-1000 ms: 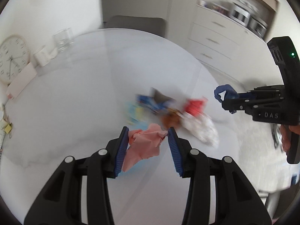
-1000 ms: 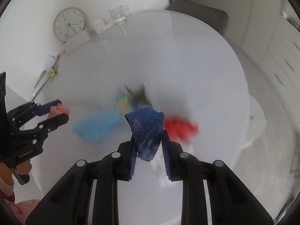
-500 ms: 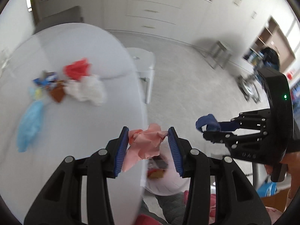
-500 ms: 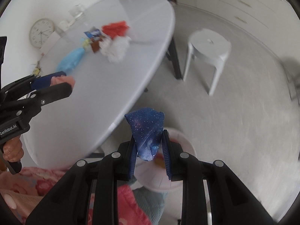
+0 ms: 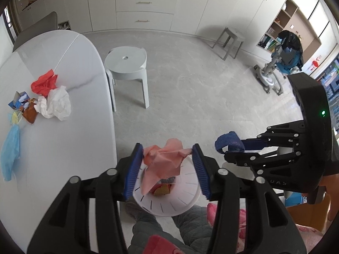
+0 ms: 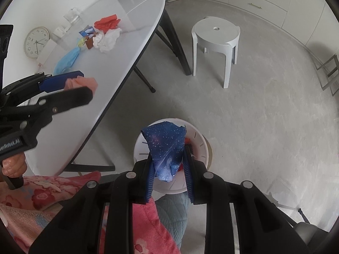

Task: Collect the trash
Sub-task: 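Carry pink paper and blue wrapper to the wastebasket and release both, then move both tools back over the table toward the blue mask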

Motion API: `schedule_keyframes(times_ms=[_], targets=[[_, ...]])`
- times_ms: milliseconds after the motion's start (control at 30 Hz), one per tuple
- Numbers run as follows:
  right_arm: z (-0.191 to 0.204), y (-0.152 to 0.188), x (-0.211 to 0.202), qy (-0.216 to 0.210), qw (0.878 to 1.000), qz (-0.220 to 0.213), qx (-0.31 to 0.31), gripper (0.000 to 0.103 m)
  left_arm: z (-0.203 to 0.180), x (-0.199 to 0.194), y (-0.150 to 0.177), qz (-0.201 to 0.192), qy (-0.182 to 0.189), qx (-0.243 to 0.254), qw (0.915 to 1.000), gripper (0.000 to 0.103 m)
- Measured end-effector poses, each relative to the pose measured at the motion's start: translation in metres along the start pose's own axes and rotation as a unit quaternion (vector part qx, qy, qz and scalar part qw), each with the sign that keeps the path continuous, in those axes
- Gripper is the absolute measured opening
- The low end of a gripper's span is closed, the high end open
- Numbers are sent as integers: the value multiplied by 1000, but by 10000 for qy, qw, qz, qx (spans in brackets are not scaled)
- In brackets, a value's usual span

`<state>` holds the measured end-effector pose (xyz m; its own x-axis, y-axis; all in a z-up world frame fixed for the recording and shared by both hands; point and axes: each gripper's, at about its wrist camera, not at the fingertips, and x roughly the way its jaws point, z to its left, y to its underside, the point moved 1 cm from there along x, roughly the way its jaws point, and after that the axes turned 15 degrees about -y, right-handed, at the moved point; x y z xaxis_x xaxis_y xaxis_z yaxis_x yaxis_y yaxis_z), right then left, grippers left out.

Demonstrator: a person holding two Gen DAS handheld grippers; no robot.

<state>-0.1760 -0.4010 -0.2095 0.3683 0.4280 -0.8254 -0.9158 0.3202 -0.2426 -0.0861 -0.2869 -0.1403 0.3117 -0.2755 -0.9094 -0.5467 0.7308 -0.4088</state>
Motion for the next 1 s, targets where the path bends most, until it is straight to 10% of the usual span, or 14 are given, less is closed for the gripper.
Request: schedule_keyframes(times_ms=[100,567,733,1000], targets=[[1,2,2,-15,10000,47,-13,26,-3,1,3,111,-92,34,9999,81],[19,2,20,-144,9994,264,-170,28,22,-19,14,-23,-267,-150,9995,93],[29,2,19,82,9997,52,-243,99,33,-26,18,-93,-282,-225,9993,93],[16,-12,1,321,9982,-415,300,100,42,-32,22,-132,-324,-238,9991,93]])
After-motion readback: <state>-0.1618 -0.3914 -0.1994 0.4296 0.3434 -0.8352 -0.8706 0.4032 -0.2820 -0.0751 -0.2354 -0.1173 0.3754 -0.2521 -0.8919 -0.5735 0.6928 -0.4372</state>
